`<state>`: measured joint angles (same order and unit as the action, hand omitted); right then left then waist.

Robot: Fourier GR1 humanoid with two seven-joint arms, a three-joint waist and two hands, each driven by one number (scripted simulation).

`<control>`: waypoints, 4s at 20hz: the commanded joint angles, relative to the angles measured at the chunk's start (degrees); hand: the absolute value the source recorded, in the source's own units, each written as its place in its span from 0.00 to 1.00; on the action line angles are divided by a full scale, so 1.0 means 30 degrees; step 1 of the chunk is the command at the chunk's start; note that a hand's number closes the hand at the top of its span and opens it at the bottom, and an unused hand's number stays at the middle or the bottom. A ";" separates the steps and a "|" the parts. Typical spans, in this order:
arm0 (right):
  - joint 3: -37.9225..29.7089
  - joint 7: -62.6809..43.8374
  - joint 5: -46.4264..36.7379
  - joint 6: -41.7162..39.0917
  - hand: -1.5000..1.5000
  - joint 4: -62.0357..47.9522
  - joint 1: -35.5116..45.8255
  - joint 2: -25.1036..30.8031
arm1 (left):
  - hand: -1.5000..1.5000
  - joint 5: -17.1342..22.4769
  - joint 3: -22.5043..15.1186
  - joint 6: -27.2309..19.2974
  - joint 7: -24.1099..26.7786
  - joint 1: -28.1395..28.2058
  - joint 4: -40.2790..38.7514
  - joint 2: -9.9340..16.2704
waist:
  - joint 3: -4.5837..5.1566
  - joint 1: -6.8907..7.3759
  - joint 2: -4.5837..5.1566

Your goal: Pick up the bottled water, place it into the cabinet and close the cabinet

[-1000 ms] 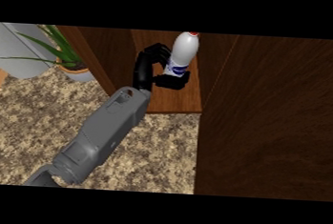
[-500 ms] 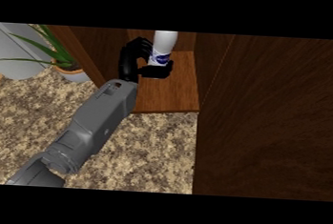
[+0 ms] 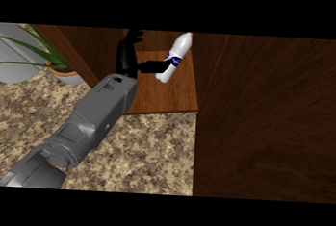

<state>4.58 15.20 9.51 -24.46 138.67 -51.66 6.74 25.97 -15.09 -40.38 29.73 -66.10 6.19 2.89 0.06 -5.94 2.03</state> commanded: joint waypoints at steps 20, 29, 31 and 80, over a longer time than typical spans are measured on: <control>0.0365 -0.1173 0.1711 -0.0254 0.00 0.2145 -0.1540 -0.0185 | 0.00 0.1096 0.2053 0.6099 0.3496 -0.0100 0.2140 -0.0943 | -0.0007 0.1337 -0.0573; 0.2459 -0.1705 -0.0154 0.0375 0.00 0.2556 -0.1603 -0.0945 | 0.00 0.2180 0.0069 0.5974 0.2734 0.3036 0.6159 -0.0960 | -0.0003 0.1616 -0.0829; 0.1569 -0.2538 0.0783 0.0788 0.00 0.2725 -0.0801 -0.0572 | 0.00 0.2571 -0.0460 0.6732 0.2221 0.3793 0.7459 -0.0961 | -0.0005 0.1790 -0.0801; 1.0744 -0.3011 -0.7237 -0.4545 1.00 0.5205 0.0716 0.6273 | 0.00 0.7052 -0.1104 1.1907 0.0206 2.6264 3.2607 0.8938 | 0.0236 0.2514 -0.1076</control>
<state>30.92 12.36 -0.90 -35.82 143.37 -52.86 23.10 45.25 -21.02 -6.71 29.66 10.72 103.71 28.01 0.56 1.18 -1.15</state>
